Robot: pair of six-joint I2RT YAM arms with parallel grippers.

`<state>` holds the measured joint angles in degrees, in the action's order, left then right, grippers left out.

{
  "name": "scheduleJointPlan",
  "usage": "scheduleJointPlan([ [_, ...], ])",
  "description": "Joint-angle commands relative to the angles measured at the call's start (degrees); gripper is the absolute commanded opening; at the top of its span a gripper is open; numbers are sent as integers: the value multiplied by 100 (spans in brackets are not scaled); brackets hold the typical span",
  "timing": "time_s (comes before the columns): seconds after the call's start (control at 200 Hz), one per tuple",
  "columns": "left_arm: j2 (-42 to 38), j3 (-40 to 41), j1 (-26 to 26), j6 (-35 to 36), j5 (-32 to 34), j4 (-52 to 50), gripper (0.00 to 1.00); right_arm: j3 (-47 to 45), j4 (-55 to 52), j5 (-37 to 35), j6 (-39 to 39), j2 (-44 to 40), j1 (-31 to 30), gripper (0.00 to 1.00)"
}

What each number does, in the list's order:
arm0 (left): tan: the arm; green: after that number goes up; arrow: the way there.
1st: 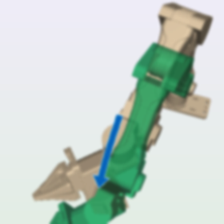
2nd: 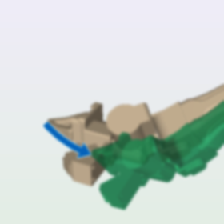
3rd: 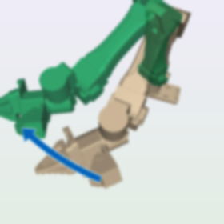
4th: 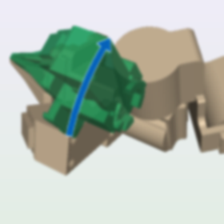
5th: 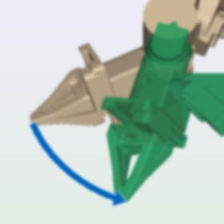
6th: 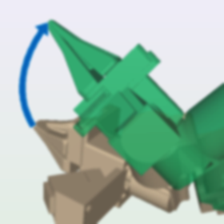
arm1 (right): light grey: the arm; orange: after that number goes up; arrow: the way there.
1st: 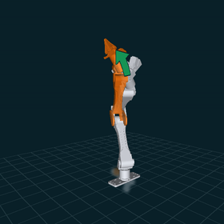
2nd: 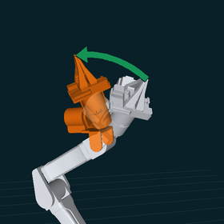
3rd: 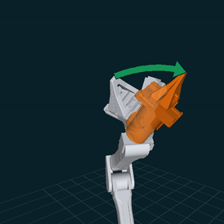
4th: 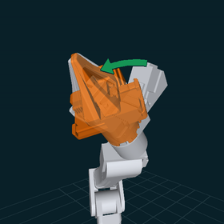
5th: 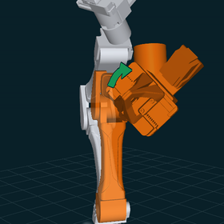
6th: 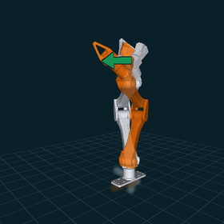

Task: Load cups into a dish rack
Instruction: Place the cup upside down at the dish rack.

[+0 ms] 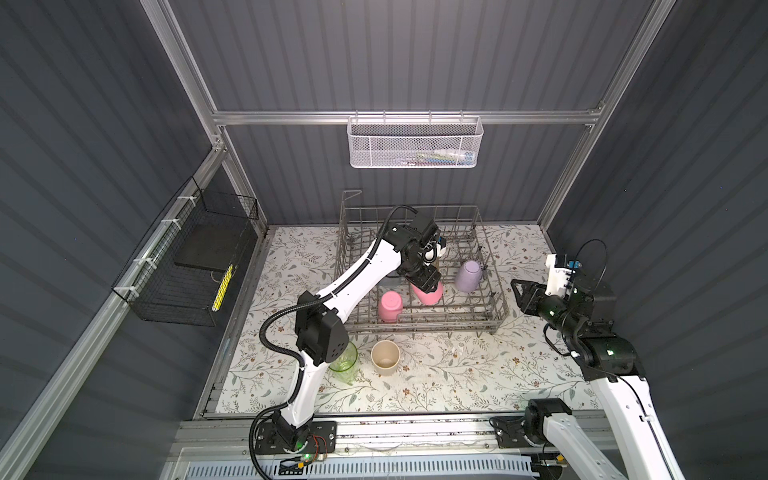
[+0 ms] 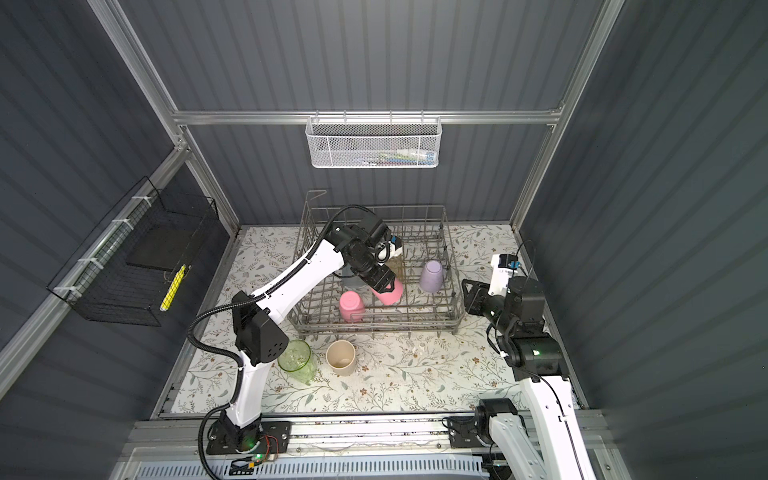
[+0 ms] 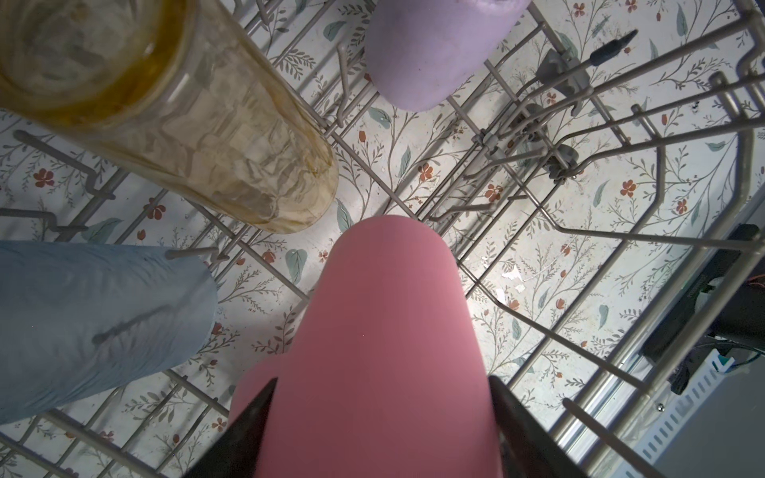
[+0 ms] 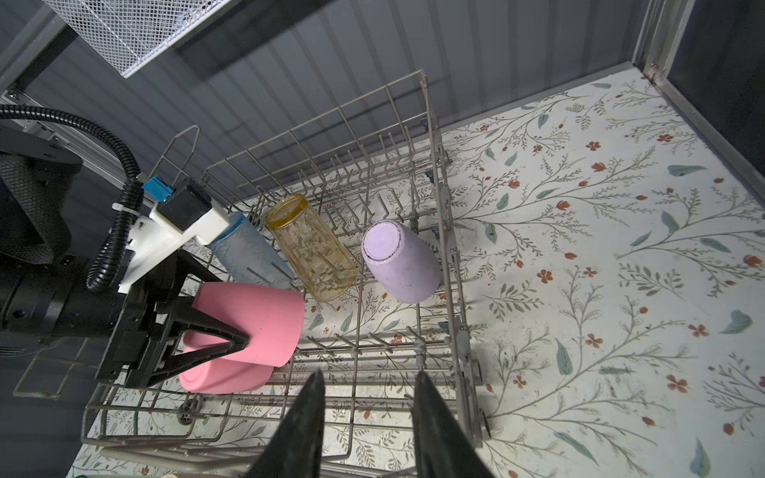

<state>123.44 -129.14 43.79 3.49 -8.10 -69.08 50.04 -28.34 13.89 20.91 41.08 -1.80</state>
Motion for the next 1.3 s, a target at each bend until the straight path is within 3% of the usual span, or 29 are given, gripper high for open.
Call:
scheduleJointPlan([
  [0.0,191,-224,111,134,-76,-233,64,-73,94,56,-87,-20,39,37],
  [0.42,635,-537,231,199,183,-476,64,-161,118,140,-83,5,103,37],
  [0.625,819,-558,329,236,630,-588,64,-197,129,175,-61,41,122,37],
  [1.296,1060,-163,630,20,1161,-585,68,-258,118,272,-10,72,174,37],
])
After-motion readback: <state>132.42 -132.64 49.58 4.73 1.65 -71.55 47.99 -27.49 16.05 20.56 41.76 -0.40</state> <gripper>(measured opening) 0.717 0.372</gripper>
